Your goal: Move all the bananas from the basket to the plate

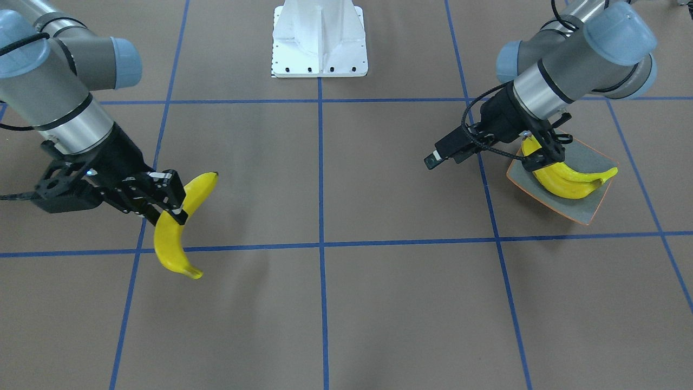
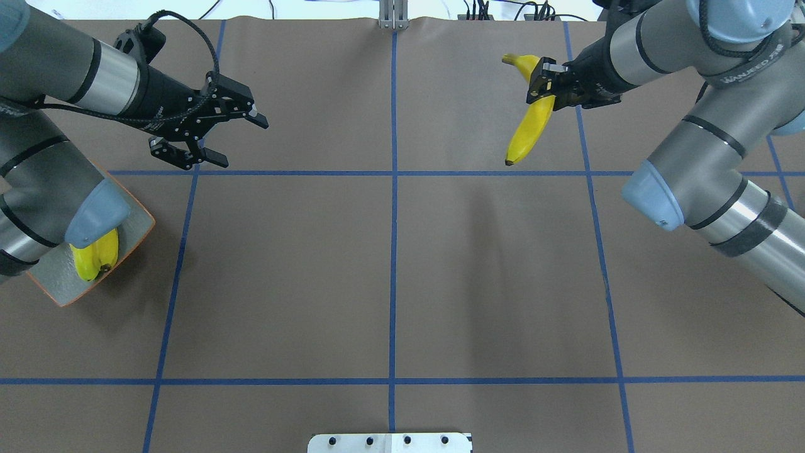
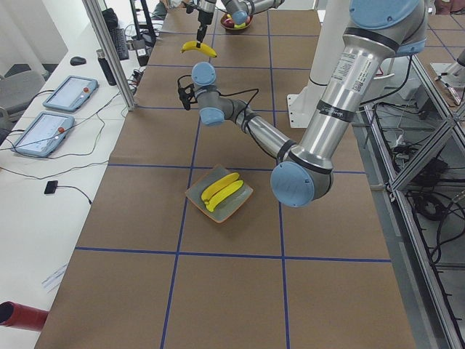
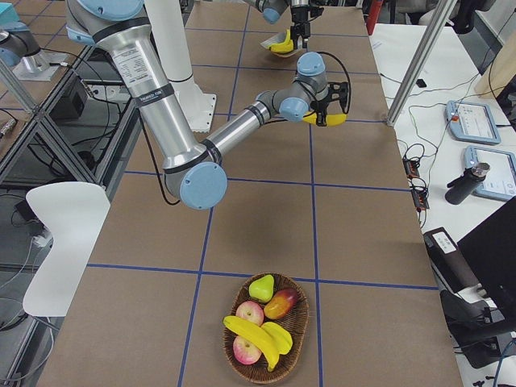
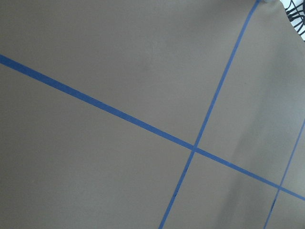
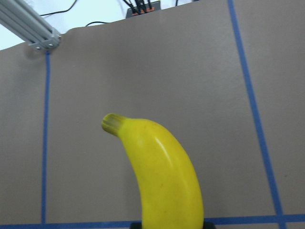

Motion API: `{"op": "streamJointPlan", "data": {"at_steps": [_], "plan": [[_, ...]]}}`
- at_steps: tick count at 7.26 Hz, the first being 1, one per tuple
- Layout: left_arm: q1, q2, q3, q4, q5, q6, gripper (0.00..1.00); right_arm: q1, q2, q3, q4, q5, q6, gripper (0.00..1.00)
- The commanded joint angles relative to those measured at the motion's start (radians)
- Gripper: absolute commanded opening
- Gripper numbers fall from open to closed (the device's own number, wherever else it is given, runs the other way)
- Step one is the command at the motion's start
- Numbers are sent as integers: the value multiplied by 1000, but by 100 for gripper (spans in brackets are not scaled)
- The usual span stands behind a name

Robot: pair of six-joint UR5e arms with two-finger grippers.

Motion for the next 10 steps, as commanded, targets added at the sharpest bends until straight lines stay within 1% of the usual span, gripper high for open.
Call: {"op": "streamJointPlan", "data": {"at_steps": [1,2,3,5,6,7,9,10], "plan": [[56,-65,0,-7,0,-7,100,-67,40,-19,172,-6,116,0],[81,-102,0,-9,2,-7,100,-94,60,-33,227,-39,153,0],[95,-120,-7,-38,0,-7,100,-115,62,-41,288,-70,155,0],[121,-122,-4,-159,2,-7,100,-143,62,-46,413,-77,164,0],[129,-123,-4,-193,2,-3,100,-161,62,-46,463,-77,165,0],[138,-134,-1,-219,8,-1,100,-184,65,-44,493,-75,168,0],[181,-165,-3,-227,67,5,100,-215,77,-44,534,-61,196,0],[181,-162,0,-260,69,22,100,-216,91,-44,534,-16,227,0]]}}
